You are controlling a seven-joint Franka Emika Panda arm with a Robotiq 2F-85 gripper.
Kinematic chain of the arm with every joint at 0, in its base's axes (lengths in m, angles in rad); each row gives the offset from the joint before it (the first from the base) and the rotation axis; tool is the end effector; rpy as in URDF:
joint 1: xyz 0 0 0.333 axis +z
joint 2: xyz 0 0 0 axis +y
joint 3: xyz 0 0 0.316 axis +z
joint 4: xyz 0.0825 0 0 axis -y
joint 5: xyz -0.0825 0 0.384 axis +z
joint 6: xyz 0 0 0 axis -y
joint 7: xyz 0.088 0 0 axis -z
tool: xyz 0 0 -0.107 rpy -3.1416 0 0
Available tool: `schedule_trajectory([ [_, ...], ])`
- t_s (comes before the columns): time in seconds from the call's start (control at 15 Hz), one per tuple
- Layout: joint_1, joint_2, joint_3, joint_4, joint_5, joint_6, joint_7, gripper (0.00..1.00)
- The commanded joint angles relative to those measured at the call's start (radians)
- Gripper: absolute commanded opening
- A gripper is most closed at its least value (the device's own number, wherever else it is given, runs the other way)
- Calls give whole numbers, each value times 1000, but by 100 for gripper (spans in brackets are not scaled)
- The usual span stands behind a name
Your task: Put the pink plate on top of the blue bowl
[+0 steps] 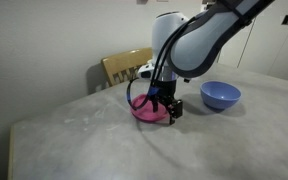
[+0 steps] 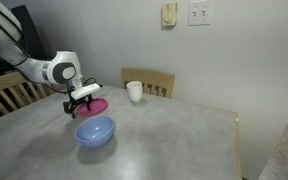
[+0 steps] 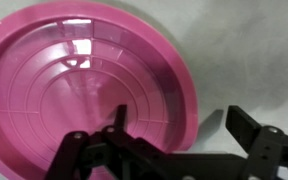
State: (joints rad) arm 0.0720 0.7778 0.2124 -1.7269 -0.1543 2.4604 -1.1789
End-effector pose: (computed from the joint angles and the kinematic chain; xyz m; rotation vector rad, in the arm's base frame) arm 0.6376 0.1754 0.1395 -2.2277 -2.1320 -0.0051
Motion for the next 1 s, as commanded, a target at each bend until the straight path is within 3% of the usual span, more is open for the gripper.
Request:
schedule_trajectory([
  [0.0, 1, 31, 10, 48, -4, -35, -14, 100],
  [0.2, 8, 43, 12, 70, -7, -49, -16, 100],
  [0.27, 10, 47, 13, 77, -7, -55, -17, 94],
  [0.4, 13, 51, 13, 88, -7, -61, -18, 66],
  [0.93, 11, 45, 12, 95, -3, -52, -18, 11],
])
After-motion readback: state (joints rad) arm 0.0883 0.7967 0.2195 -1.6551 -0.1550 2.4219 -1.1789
